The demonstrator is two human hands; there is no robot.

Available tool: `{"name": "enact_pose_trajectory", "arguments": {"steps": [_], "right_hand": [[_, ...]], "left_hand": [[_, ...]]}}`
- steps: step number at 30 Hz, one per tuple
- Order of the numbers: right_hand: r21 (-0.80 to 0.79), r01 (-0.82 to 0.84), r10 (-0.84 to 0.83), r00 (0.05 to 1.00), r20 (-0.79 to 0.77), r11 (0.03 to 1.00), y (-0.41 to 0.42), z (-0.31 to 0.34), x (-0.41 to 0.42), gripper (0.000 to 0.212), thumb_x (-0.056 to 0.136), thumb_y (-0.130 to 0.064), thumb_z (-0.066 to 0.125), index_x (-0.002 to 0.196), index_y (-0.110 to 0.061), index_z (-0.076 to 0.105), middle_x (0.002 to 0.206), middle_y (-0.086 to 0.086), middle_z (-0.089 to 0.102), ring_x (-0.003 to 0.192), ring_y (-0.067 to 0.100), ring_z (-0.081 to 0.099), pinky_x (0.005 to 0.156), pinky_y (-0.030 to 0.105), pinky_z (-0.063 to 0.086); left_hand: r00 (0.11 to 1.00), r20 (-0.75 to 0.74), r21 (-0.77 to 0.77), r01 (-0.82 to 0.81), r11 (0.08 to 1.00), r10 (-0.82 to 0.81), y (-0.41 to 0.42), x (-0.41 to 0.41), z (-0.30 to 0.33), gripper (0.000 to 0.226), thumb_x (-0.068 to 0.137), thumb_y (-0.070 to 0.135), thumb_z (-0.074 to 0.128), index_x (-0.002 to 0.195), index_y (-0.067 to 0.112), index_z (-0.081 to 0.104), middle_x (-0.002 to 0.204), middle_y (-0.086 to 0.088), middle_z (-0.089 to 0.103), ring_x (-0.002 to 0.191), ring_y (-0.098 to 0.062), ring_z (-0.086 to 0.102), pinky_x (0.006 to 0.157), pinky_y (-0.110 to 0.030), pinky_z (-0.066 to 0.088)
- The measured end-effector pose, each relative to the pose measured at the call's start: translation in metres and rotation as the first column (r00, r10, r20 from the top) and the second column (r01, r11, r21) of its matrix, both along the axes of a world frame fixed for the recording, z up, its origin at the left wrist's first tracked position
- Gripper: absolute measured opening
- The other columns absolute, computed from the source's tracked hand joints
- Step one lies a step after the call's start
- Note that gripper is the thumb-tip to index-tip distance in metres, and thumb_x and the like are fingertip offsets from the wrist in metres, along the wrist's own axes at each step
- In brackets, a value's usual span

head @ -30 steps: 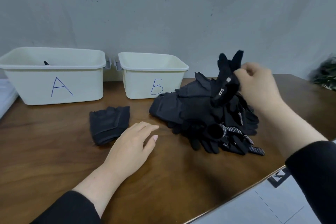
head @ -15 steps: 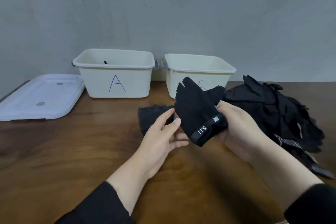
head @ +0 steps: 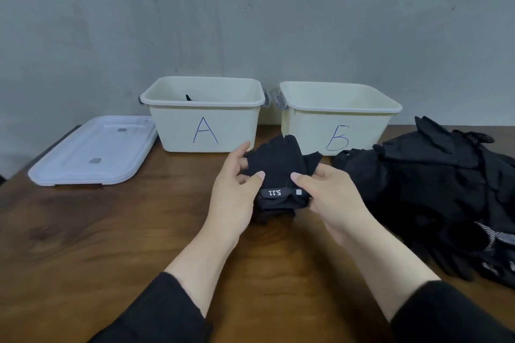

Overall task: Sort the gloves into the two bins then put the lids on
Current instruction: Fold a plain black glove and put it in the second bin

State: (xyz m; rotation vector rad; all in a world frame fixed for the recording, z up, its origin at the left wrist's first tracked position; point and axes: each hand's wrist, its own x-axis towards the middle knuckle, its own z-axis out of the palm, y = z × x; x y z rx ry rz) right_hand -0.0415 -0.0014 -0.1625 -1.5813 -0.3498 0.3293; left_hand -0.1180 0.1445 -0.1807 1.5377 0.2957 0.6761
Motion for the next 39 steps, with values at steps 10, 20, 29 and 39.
{"name": "enact_pose_trajectory", "arguments": {"steps": [10,20,29,39], "right_hand": [[-0.550,0.219,0.034,0.910,0.413,0.806,0.001,-0.034,0.019,0.030,0.096,-0.044,0.062,0.102,-0.015,0.070,0.086,-0.013,0.060,0.086,0.009,0.056,0.071,0.023,0.042],[-0.687,0.148,0.180,0.907,0.382,0.711,-0.001,-0.029,0.023,0.059,0.103,-0.052,0.041,0.057,-0.015,0.042,0.050,-0.002,0.043,0.050,0.014,0.045,0.051,0.029,0.037],[-0.709,0.077,0.267,0.894,0.361,0.701,0.000,-0.031,0.021,0.059,0.094,-0.070,0.037,0.065,-0.025,0.060,0.062,-0.006,0.056,0.067,0.012,0.056,0.074,0.037,0.046],[-0.528,0.005,0.173,0.942,0.288,0.849,-0.004,-0.034,0.024,0.036,0.093,-0.026,0.064,0.129,-0.025,0.063,0.119,-0.010,0.069,0.111,0.009,0.063,0.100,0.036,0.051]], "left_hand": [[0.874,-0.380,0.658,0.026,0.752,0.303,0.030,0.008,-0.021,0.044,0.091,0.049,0.062,0.132,0.033,0.056,0.120,0.012,0.047,0.104,-0.008,0.052,0.087,-0.024,0.042],[0.826,-0.550,0.789,0.466,0.401,0.123,0.031,0.004,-0.019,0.067,0.089,0.063,0.056,0.149,0.035,0.043,0.149,0.019,0.035,0.136,-0.002,0.023,0.115,-0.030,0.012],[0.892,-0.397,0.892,0.319,0.320,0.217,0.011,0.009,-0.026,0.042,0.099,0.051,0.047,0.132,0.029,0.062,0.104,0.013,0.048,0.099,-0.010,0.042,0.090,-0.031,0.035],[0.945,-0.305,0.707,0.306,0.638,-0.115,0.012,-0.002,-0.017,0.022,0.093,0.041,0.058,0.089,0.030,0.076,0.097,0.020,0.070,0.100,-0.001,0.062,0.099,-0.037,0.043]]}}
